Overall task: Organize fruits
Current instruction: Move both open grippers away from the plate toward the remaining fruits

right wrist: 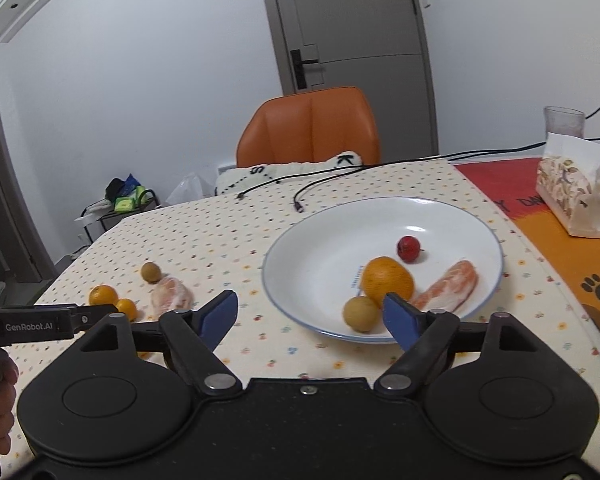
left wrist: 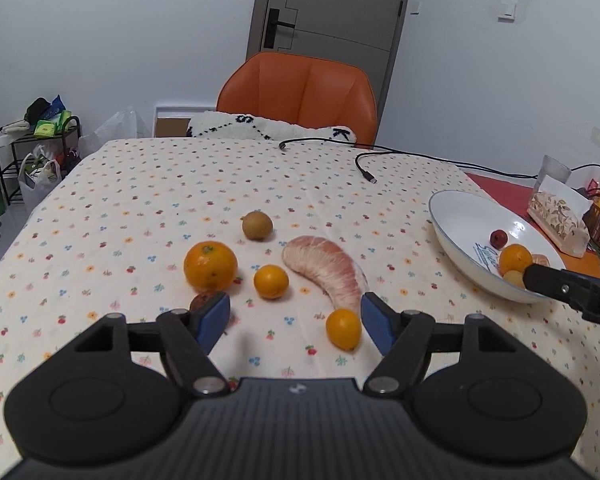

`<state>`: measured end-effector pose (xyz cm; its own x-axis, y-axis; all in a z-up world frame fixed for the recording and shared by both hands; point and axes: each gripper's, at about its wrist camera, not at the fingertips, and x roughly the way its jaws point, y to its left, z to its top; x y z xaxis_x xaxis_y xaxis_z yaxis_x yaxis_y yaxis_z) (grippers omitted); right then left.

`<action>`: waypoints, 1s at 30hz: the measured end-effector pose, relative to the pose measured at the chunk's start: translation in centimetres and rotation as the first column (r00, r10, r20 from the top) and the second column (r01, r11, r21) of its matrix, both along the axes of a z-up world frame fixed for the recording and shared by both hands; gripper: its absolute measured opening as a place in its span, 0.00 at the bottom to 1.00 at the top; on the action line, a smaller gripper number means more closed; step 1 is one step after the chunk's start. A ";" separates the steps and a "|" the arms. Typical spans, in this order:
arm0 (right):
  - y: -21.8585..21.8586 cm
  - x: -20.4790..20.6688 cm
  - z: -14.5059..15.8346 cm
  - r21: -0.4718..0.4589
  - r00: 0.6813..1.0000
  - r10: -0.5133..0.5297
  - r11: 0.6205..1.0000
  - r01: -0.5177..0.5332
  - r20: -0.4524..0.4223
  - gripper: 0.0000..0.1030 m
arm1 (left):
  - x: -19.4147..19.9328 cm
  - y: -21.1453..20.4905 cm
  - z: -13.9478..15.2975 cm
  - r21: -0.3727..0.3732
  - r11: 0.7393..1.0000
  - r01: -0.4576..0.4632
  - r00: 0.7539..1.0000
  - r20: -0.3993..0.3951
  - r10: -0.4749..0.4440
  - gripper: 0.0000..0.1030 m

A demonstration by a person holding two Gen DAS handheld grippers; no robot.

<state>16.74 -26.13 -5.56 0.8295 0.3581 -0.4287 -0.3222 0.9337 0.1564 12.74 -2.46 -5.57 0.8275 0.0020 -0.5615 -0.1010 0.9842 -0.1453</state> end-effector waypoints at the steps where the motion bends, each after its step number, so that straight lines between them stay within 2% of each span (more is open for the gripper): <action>1: 0.2 0.0 0.0 0.000 1.000 0.004 1.000 -0.004 0.000 0.80 | -0.1 0.0 -0.1 0.000 1.000 -0.001 1.000 0.002 0.001 0.68; 8: 1.7 -0.3 -0.2 -0.004 0.999 0.039 0.999 -0.039 -0.007 0.85 | -0.4 0.0 -1.3 -0.018 1.000 0.015 1.000 -0.011 -0.016 0.66; 18: 4.0 -0.5 -0.9 -0.030 0.996 0.085 0.996 -0.086 -0.030 0.85 | 0.0 0.0 -1.9 -0.042 0.998 0.036 0.999 -0.006 -0.037 0.60; 23: 5.1 -0.4 -1.2 -0.041 0.994 0.104 0.994 -0.105 -0.041 0.85 | 0.8 -0.3 -2.4 -0.064 0.996 0.055 0.998 -0.014 -0.056 0.47; 27: 5.6 -0.1 -1.3 -0.047 0.993 0.111 0.992 -0.113 -0.047 0.85 | 1.4 -0.8 -2.6 -0.071 0.994 0.077 0.997 -0.010 -0.078 0.44; 30: 6.0 0.0 -1.3 -0.051 0.991 0.122 0.991 -0.125 -0.050 0.85 | 1.8 -1.1 -2.7 -0.081 0.993 0.092 0.996 -0.007 -0.093 0.38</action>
